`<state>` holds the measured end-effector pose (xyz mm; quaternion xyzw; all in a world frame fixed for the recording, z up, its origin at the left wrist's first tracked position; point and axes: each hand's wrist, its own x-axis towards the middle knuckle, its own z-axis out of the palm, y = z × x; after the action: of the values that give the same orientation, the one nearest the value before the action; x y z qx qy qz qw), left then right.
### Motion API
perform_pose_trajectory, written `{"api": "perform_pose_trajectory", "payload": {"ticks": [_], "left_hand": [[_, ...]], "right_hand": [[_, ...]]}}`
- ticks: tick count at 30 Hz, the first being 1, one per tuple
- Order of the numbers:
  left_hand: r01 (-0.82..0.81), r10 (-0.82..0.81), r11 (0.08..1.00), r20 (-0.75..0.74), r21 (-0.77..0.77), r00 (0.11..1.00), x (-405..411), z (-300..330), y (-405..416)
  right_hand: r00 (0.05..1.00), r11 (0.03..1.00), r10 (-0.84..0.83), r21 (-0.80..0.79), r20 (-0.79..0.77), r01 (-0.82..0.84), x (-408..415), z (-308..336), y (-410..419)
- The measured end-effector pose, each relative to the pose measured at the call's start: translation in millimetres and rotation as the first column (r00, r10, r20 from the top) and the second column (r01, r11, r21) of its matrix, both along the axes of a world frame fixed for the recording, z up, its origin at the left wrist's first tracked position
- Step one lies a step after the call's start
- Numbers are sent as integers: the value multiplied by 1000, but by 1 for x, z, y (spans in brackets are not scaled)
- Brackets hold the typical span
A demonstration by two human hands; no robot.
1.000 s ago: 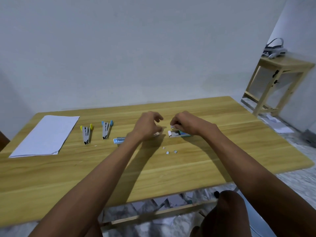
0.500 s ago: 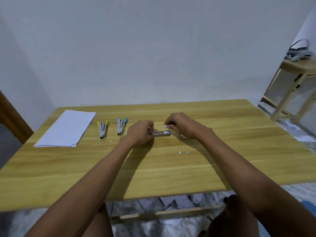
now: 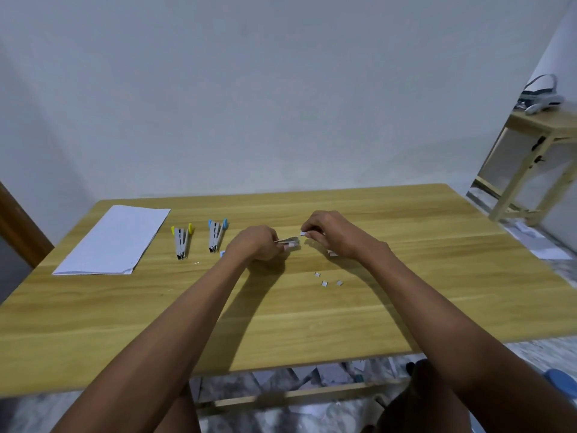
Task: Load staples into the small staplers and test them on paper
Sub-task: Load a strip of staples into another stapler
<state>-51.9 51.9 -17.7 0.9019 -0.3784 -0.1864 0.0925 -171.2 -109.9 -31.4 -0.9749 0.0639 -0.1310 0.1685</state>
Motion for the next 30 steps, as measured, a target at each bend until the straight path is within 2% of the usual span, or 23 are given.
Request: {"api": "perform_pose_trajectory", "payload": {"ticks": [6,9,13,18,30], "left_hand": [[-72,43,992,-249,-108,968,3,0,-1],[-94,67,991,-252,-94,965,0,1,-1],[-147,124,988,-328,-44,937,1,-3,-1],[-216,177,975,-382,-62,907,4,-5,0],[-189,151,981,-439,-43,886,5,-2,2]], "right_hand": [[1000,1000,6,-3,30,-6,1,-3,-3],[999,1000,11,2,53,-11,2,-4,-4],[997,1000,26,-4,77,-26,1,-3,-7],[996,1000,30,-8,80,-29,1,-3,-10],[991,997,73,-17,108,-72,6,1,-5]]}}
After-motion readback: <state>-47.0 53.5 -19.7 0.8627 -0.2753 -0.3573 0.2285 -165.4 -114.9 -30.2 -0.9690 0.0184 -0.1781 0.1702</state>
